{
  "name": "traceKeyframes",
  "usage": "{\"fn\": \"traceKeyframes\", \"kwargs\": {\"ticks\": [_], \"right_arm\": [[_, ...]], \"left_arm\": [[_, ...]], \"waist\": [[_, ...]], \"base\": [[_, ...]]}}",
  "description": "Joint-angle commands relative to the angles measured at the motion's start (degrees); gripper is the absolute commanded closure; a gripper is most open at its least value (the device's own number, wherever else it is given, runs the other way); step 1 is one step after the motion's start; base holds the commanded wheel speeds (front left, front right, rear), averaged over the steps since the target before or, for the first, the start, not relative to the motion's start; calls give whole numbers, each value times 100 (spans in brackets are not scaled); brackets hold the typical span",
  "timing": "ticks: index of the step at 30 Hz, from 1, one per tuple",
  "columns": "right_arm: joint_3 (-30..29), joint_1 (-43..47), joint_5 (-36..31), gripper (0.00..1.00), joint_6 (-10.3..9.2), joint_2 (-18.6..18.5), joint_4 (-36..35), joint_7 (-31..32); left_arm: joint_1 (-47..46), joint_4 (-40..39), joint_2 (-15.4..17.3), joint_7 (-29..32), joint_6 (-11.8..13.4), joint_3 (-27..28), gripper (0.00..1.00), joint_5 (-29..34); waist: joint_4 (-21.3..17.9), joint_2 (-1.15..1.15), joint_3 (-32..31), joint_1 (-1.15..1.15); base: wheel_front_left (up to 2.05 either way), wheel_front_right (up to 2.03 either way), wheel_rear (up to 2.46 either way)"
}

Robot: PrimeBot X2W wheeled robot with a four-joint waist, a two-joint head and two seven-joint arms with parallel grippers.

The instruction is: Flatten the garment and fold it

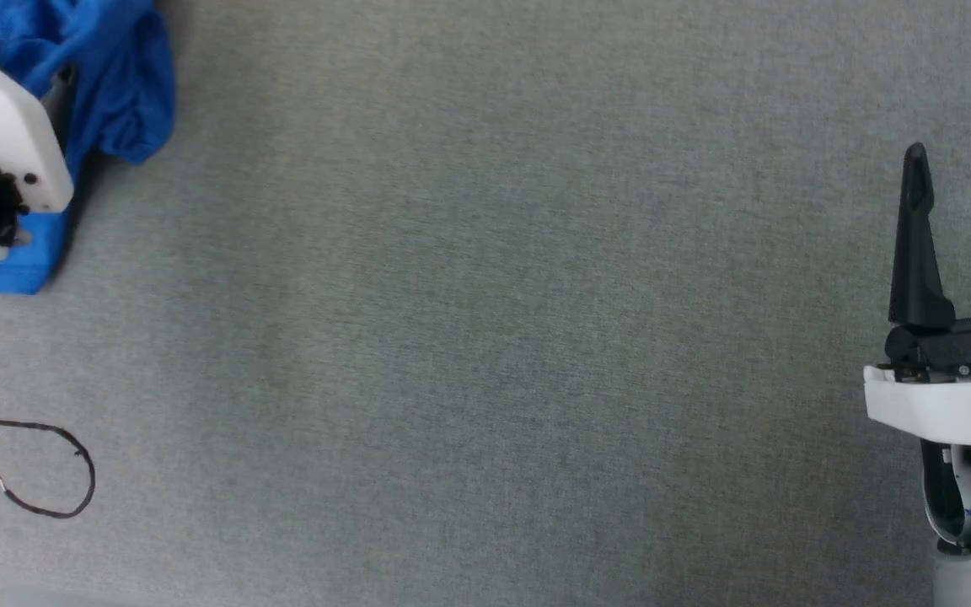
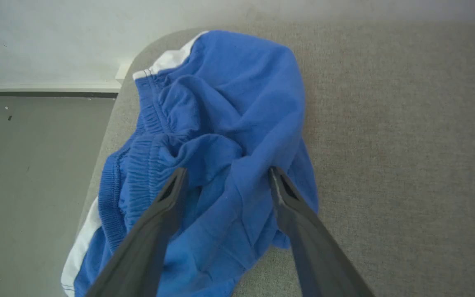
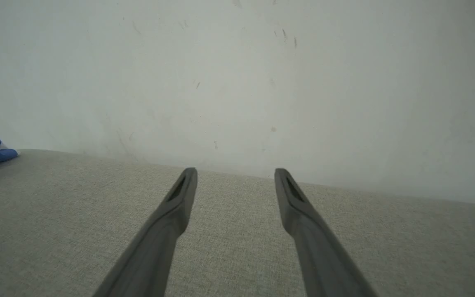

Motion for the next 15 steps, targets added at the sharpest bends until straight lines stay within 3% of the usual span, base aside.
{"fn": "traceKeyframes", "kwargs": {"ticks": [1,6,11,12,13,15], "right_arm": [[-4,-136,-33,0,-9,11,-68,-61],[-16,-238,-17,0,-10,12,-114,-121],[-11,-319,-12,0,-10,13,-134,-181],[-11,-330,-15,0,-10,13,-136,-193],[-17,-338,-18,0,-10,14,-135,-205],[-35,-351,-14,0,-10,14,-138,-229]], "left_arm": [[-168,150,181,243,-25,-128,0,-166],[-240,490,494,1145,-57,-572,0,-737],[-284,691,748,1478,-89,-907,0,-1161],[-313,717,806,1479,-96,-983,85,-1210],[-355,736,865,1458,-102,-1064,100,-1248],[-485,745,989,1291,-115,-1192,100,-1314]], "waist": [[-238,0,350,-2],[-276,0,547,-2],[-247,0,670,-2],[-231,0,679,-2],[-212,0,678,-2],[-159,0,634,-2]], "base": [[0,0,0],[0,0,0],[0,0,0],[0,0,0],[0,0,0],[0,0,0]]}}
